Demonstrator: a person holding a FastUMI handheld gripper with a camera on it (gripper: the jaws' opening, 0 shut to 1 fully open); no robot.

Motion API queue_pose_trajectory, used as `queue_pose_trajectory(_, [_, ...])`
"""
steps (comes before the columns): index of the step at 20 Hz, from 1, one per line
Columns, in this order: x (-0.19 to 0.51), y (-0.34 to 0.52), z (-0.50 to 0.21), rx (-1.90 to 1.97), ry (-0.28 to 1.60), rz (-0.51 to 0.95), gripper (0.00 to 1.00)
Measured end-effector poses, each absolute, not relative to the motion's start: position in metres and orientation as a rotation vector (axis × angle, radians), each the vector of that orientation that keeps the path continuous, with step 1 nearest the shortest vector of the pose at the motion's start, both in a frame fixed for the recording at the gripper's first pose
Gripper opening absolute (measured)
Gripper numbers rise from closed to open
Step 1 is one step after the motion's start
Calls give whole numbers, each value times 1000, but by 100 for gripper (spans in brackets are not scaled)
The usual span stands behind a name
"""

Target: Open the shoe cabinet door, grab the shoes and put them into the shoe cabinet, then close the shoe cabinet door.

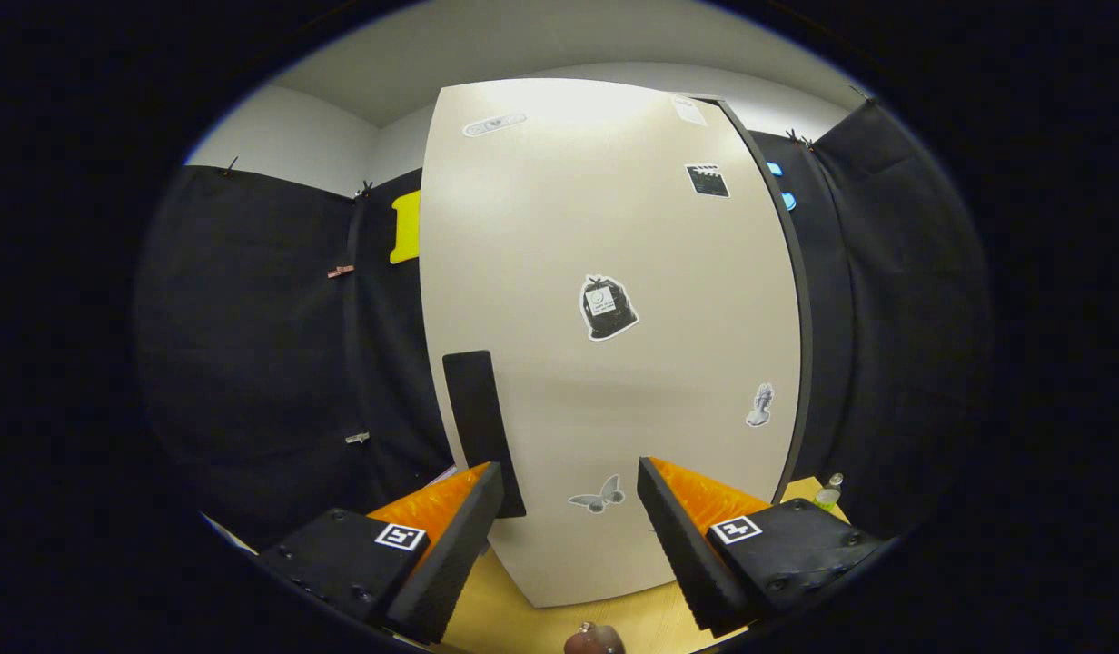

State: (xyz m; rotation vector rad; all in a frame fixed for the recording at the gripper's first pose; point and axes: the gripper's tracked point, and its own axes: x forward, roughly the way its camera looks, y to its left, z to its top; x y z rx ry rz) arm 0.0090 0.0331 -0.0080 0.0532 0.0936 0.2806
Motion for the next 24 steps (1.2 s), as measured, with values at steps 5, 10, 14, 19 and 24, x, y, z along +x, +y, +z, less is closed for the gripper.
queue_pose_trajectory(5, [9, 33, -7, 44, 99, 279, 98])
queue_pose_trajectory(10, [9, 33, -6, 39, 98, 280, 98])
queue_pose_trajectory(14, [8, 34, -7, 33, 98, 282, 98])
queue_pose_trajectory(19, [8, 34, -6, 33, 100, 281, 98])
queue_pose_trajectory(24, [7, 34, -5, 27, 89, 277, 98])
